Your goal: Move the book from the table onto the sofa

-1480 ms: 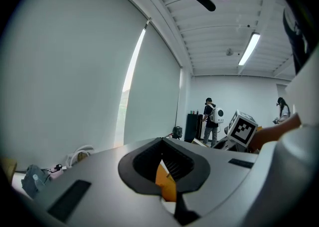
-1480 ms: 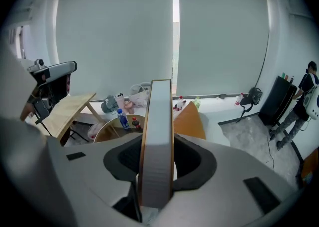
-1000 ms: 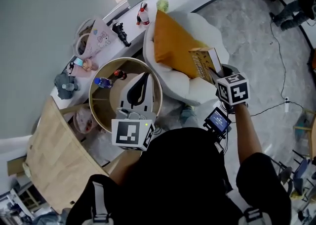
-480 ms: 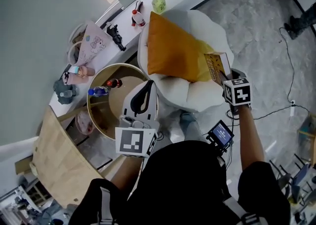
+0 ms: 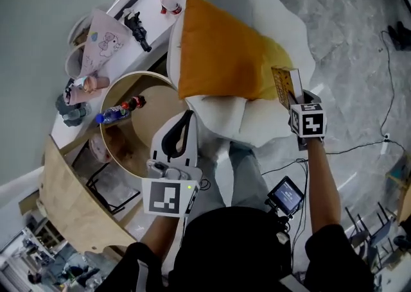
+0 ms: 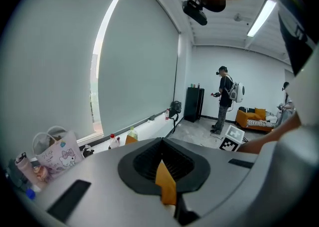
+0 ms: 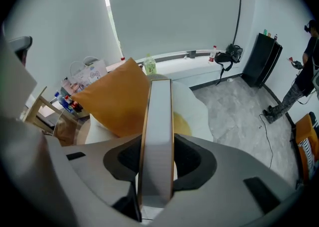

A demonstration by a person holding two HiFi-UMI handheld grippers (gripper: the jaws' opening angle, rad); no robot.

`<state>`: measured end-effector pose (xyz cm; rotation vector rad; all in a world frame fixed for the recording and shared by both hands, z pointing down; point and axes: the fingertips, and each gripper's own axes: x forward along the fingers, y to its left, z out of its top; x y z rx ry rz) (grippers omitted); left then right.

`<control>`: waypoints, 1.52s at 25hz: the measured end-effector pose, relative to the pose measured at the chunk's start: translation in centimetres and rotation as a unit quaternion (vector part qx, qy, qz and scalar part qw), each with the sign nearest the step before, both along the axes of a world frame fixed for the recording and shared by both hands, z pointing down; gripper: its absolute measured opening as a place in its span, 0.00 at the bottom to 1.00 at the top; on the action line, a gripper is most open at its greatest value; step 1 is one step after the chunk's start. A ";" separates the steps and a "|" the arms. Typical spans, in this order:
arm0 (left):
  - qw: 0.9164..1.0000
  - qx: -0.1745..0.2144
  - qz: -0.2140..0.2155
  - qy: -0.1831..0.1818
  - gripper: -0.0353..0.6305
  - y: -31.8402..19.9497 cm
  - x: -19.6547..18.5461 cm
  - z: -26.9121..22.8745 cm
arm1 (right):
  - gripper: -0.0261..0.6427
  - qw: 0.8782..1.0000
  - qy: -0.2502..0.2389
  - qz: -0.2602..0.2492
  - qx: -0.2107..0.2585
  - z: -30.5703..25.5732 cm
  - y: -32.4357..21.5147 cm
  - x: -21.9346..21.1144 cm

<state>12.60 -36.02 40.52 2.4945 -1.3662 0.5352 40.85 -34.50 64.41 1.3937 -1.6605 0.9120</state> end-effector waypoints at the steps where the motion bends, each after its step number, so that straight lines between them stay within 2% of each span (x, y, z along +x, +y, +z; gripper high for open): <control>1: 1.000 -0.005 -0.004 -0.002 0.07 -0.2 0.0 1.1 | 0.27 1.000 0.000 0.002 -0.005 1.6 -0.1 0.1; 8: 0.999 -0.047 -0.023 -0.013 0.07 -0.7 0.5 9.0 | 0.27 0.999 -0.003 0.010 -0.044 12.8 -0.9 0.6; 12: 0.996 -0.075 -0.037 -0.005 0.07 -0.5 0.9 13.0 | 0.27 0.998 0.001 0.009 -0.062 18.2 -1.1 0.2; 15: 0.997 -0.075 -0.033 -0.007 0.07 -0.5 1.1 15.1 | 0.27 0.997 0.009 0.006 -0.070 21.3 -1.6 0.0; 18: 0.995 -0.088 -0.049 -0.013 0.07 -0.5 0.9 16.7 | 0.27 0.997 0.008 0.009 -0.075 23.3 -1.8 -0.2; 24: 0.993 -0.095 -0.061 -0.018 0.07 -0.3 0.7 17.9 | 0.27 0.997 0.007 -0.001 -0.075 24.6 -2.8 -1.4; 29: 0.994 -0.093 -0.045 -0.030 0.07 -0.3 0.6 18.0 | 0.28 0.997 -0.001 -0.008 -0.080 24.7 -2.7 -1.7; 32: 0.994 -0.096 -0.049 -0.027 0.07 -0.3 0.8 17.9 | 0.33 0.997 -0.009 -0.010 -0.080 24.6 -2.6 -1.8; 38: 0.995 -0.089 -0.035 -0.031 0.07 -0.5 1.4 17.1 | 0.33 0.998 -0.014 -0.010 -0.067 22.7 -2.7 -1.5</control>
